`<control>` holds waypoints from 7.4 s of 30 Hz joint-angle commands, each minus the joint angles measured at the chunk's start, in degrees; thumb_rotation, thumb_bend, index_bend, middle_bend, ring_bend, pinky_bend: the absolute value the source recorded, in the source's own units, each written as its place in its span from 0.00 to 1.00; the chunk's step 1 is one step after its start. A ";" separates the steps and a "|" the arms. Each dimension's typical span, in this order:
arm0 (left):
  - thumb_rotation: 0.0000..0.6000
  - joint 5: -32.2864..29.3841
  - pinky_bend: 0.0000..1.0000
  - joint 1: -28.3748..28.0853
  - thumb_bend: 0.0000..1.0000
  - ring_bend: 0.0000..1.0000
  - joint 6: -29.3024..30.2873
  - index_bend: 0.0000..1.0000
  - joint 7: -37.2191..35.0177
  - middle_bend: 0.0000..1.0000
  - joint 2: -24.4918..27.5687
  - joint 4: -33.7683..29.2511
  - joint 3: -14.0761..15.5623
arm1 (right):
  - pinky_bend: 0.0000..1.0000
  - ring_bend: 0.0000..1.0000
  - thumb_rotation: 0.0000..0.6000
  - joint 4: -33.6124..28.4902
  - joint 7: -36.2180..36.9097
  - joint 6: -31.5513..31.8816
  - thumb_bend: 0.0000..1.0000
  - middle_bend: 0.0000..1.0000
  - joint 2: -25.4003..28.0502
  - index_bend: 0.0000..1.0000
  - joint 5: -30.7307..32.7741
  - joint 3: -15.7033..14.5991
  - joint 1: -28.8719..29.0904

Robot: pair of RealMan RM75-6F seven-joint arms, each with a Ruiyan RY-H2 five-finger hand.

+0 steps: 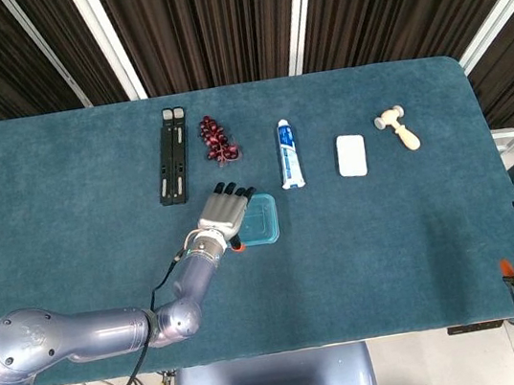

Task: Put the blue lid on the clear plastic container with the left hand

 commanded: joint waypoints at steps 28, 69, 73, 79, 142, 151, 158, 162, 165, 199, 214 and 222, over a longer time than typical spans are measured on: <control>1.00 0.28 0.00 0.81 0.29 0.00 1.19 0.10 1.77 0.30 -1.85 1.25 -1.06 | 0.00 0.00 1.00 -0.08 0.15 -0.01 0.36 0.00 0.09 0.00 -0.11 -0.04 -0.01; 1.00 2.82 0.00 2.33 0.24 0.00 0.84 0.09 1.98 0.18 -2.29 1.90 -1.74 | 0.00 0.00 1.00 -0.09 0.04 0.09 0.36 0.00 0.04 0.00 -0.07 0.00 -0.04; 1.00 2.85 0.00 2.34 0.22 0.00 0.95 0.09 2.22 0.17 -2.12 1.61 -1.70 | 0.00 0.00 1.00 -0.11 -0.01 0.09 0.36 0.00 0.06 0.00 -0.08 -0.01 -0.04; 1.00 2.38 0.00 2.23 0.20 0.00 0.72 0.09 2.70 0.16 -2.00 1.58 -1.56 | 0.00 0.00 1.00 -0.16 -0.05 0.02 0.36 0.00 0.09 0.00 0.03 -0.01 -0.04; 1.00 19.50 0.01 1.71 0.51 0.08 -2.81 0.59 -5.42 0.52 -7.66 13.06 -5.18 | 0.00 0.00 1.00 -0.57 0.19 0.39 0.36 0.00 -0.05 0.00 1.14 0.57 -0.36; 1.00 20.79 0.01 1.76 0.54 0.12 -2.78 0.59 -5.38 0.55 -10.00 17.14 -5.30 | 0.00 0.00 1.00 -0.68 0.26 0.11 0.36 0.00 0.00 0.00 1.39 0.57 -0.33; 1.00 21.39 0.01 1.80 0.56 0.13 -3.25 0.59 -4.36 0.56 -11.82 20.93 -5.05 | 0.00 0.00 1.00 -0.81 0.14 -0.03 0.36 0.00 0.01 0.00 1.71 0.63 -0.32; 1.00 21.41 0.01 2.04 0.55 0.13 -5.09 0.59 -5.26 0.56 -12.69 22.75 -5.67 | 0.00 0.00 1.00 -0.92 0.12 -0.02 0.36 0.00 0.05 0.00 1.68 0.57 -0.37; 1.00 21.26 0.01 1.95 0.55 0.13 -5.84 0.59 -5.01 0.56 -13.30 24.08 -5.73 | 0.00 0.00 1.00 -0.91 0.12 -0.06 0.36 0.00 0.05 0.00 1.74 0.59 -0.36; 1.00 23.75 0.01 2.00 0.55 0.13 -7.92 0.59 -1.67 0.56 -19.09 31.73 -5.91 | 0.00 0.00 1.00 -0.30 -1.38 0.12 0.36 0.00 0.23 0.00 0.66 0.08 -0.24; 1.00 29.04 0.01 4.41 0.55 0.13 -0.75 0.61 -2.18 0.54 -12.94 19.10 -7.73 | 0.00 0.00 1.00 -0.20 -1.37 0.40 0.36 0.00 0.09 0.00 0.45 0.12 -0.27; 1.00 26.17 0.01 6.49 0.55 0.13 1.29 0.61 2.48 0.55 -6.52 6.09 -5.22 | 0.00 0.00 1.00 -0.11 -1.47 0.42 0.36 0.00 0.01 0.00 0.37 0.09 -0.26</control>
